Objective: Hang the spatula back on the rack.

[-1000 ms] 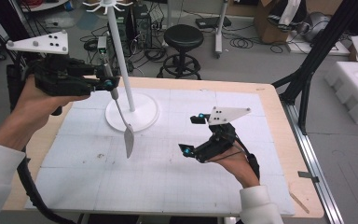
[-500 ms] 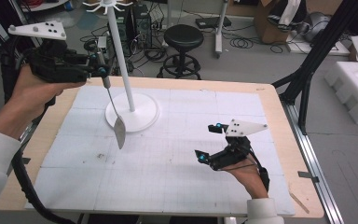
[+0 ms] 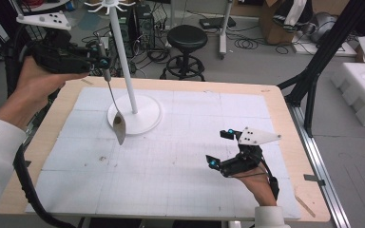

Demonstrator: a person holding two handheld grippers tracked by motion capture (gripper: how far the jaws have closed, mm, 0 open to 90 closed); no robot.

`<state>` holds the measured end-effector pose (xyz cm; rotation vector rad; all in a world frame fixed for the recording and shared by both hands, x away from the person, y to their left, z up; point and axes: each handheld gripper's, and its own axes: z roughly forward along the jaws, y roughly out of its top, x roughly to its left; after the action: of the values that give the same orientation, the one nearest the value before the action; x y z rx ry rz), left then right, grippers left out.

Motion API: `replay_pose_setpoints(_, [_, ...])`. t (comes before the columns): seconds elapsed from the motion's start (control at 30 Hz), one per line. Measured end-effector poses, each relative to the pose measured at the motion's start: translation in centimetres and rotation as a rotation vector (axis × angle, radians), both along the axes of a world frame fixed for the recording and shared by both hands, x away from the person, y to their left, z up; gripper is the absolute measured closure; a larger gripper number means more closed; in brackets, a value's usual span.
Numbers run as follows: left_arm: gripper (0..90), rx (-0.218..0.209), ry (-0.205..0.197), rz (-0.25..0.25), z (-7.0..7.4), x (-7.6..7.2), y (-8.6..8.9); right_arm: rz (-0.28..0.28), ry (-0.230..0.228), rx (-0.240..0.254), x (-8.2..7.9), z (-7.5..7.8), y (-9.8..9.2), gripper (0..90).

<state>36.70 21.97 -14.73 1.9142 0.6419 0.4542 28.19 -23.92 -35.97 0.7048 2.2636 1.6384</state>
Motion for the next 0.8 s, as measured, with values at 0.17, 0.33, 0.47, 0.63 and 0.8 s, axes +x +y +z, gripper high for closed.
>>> replay_pose_setpoints(0.17, [68.9,0.004,0.007,0.029,0.3,0.6,0.1,-0.008,0.005,0.002,0.0,-0.2,-0.3,0.2])
replay_pose_setpoints(0.33, [68.9,0.014,-0.004,0.054,0.7,1.2,-0.3,-0.012,0.006,0.003,0.0,-0.4,-0.5,0.2])
replay_pose_setpoints(0.47, [68.9,0.009,0.006,0.071,0.8,1.7,-0.5,-0.017,0.008,0.01,-0.1,-0.4,-0.7,0.2])
replay_pose_setpoints(0.63, [68.9,0.015,0.022,0.099,0.8,2.6,-0.5,-0.01,0.002,0.015,-0.2,-0.3,-0.7,0.2])
replay_pose_setpoints(0.8, [68.9,0.026,0.023,0.111,1.0,3.0,-0.7,-0.01,0.003,0.018,-0.1,-0.4,-0.8,0.2])
